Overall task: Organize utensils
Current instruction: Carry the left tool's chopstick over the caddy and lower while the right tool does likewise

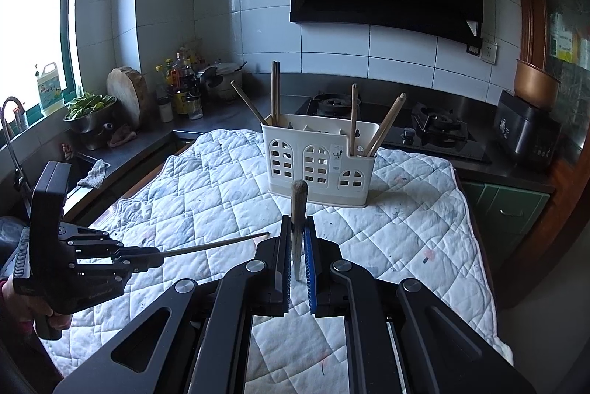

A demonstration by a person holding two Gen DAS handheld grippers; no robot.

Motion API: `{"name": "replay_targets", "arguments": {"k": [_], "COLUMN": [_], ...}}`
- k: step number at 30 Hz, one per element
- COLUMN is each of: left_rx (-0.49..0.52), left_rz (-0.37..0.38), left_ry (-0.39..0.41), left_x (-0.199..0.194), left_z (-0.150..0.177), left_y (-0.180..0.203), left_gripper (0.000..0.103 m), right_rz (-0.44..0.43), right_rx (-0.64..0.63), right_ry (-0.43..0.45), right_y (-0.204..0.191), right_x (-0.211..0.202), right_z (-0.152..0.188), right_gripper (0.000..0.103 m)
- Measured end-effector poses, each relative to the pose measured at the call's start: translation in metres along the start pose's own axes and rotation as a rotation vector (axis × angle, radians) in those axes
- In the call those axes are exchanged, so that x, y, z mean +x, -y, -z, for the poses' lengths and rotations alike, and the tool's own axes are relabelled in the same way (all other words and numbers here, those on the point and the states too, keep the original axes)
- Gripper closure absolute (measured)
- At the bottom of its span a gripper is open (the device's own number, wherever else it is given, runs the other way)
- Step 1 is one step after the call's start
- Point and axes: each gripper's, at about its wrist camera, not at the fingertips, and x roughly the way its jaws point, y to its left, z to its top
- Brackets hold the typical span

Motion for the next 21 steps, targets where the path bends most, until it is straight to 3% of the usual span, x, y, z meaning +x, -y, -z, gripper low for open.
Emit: {"name": "replay_targets", "arguments": {"k": [8,14,21], "left_rx": [0.02,0.056,0.09], "left_rz": [0.005,-0.002,-0.019], "left_ry": [0.027,0.04,0.088], "left_x": [-0.001,-0.003,-0.007], "left_z": [-0.037,-0.078,-0.124], "left_y": [0.003,0.006,0.009], "left_gripper": [0.097,0.097,0.097], "right_rz": [-0.017,-0.013,0.07], "right_rx": [-0.015,-0.011,-0.01], "right_ry": [0.0,0.042,0.082], "right_y": [0.007,0.019,0.038], "right_x": [0.007,0.008,0.018], "right_z": [-0.041,-0.1,-0.159], "right_gripper": [0.096,0.096,0.096]}}
